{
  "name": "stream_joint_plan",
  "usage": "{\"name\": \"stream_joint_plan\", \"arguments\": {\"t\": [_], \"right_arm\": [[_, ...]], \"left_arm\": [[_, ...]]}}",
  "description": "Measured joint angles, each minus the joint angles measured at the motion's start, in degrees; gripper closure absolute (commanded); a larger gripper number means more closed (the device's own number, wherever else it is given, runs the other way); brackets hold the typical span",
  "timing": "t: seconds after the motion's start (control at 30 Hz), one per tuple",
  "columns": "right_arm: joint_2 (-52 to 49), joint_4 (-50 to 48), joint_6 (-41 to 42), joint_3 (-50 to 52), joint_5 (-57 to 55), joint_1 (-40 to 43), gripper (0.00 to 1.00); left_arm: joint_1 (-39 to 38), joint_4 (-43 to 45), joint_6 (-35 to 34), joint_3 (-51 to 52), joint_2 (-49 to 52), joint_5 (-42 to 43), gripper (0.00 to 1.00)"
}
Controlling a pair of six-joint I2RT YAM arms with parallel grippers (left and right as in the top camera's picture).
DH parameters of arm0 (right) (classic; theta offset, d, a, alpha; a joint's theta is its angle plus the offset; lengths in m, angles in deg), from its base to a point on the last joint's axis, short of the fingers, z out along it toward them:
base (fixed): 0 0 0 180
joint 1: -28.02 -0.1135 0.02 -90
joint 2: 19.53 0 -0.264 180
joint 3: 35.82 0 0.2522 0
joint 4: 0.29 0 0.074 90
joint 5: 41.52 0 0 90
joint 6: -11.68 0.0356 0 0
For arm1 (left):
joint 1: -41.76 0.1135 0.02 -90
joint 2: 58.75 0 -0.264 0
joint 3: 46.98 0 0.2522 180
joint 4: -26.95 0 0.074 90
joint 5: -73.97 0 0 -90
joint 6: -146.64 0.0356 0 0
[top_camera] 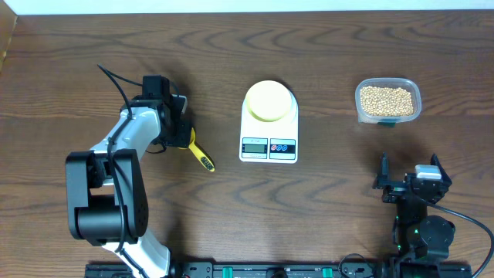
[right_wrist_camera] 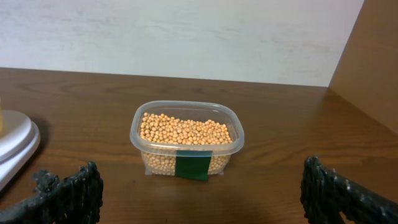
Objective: Scoop item into bowl and weigh 50g on scale
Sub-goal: 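Close the left gripper on the scoop's cup rim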
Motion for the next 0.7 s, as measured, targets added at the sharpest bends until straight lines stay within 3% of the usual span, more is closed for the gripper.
{"name": "stream_joint_plan", "arguments": {"t": [0.17,0.27,0.7], "right_arm": [[0.0,0.0,0.0,0.0,0.0,0.0,0.01],[0.0,0.0,0.0,0.0,0.0,0.0,0.01],[0.0,0.0,0.0,0.0,0.0,0.0,0.01]], "left_arm": [[0.0,0.0,0.0,0.0,0.0,0.0,0.7],[0.0,0.0,0.2,0.0,0.0,0.0,0.9],[0.0,0.2,-0.2,0.0,0.0,0.2,0.93]]}}
